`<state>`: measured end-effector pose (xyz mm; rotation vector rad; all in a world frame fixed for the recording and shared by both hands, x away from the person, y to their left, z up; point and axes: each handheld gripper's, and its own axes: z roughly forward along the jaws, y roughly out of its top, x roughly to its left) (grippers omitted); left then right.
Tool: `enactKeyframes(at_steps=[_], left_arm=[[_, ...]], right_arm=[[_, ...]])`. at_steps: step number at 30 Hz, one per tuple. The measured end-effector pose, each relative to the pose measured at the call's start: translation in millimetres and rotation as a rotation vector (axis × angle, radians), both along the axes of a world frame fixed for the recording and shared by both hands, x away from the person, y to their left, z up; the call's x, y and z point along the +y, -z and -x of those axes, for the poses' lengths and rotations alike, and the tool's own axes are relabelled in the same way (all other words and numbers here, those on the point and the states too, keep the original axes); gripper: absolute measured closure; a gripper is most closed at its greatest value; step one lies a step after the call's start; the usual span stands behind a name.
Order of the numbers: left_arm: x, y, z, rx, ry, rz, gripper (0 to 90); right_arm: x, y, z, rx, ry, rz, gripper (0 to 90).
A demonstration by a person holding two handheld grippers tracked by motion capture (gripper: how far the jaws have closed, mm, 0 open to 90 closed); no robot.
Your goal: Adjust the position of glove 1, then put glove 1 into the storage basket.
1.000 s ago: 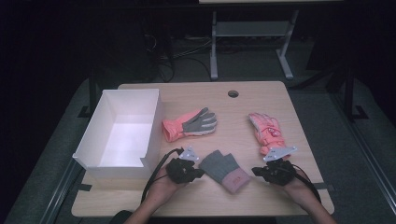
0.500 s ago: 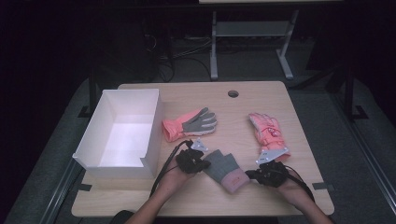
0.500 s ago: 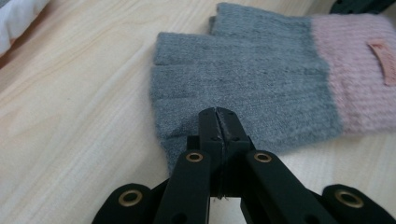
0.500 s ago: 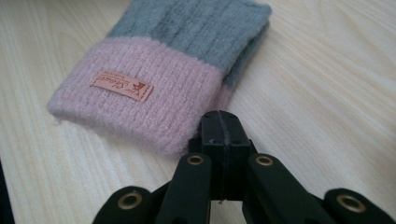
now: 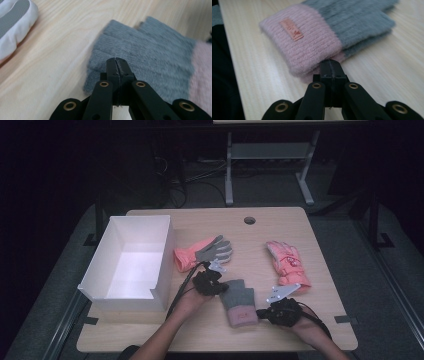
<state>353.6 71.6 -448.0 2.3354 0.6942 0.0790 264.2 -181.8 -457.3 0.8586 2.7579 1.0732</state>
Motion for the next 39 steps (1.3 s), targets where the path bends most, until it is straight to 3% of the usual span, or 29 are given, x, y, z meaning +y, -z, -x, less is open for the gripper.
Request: enactKeyframes(at_steps=[14,25,28,34,39], left_arm=[[-18.2,2.4,-17.2,0.020,0.034,0.016,89.7],[-26.6,3.3,-17.6,0.024,0.072,0.022,89.7],[-27.3,2.8,-17.4,0.020,0.078,0.016,89.7],[-24.7,-0.9,-16.8,0.027,0.064,0.024,89.6],[-15.8,-9.0,-13.4,0.011,0.050,0.043,85.1]], right_arm=[[38.0,1.6,7.3,0.011,-0.103,-0.025,90.0],[75.7,4.8,8.6,0.000,-0.165,-0.043,90.0],[77.9,4.9,8.2,-0.011,-0.176,-0.033,90.0],[69.3,1.0,9.2,-0.007,-0.147,-0.066,90.0],[55.3,-6.1,10.6,-0.015,-0.116,-0.078,76.6]])
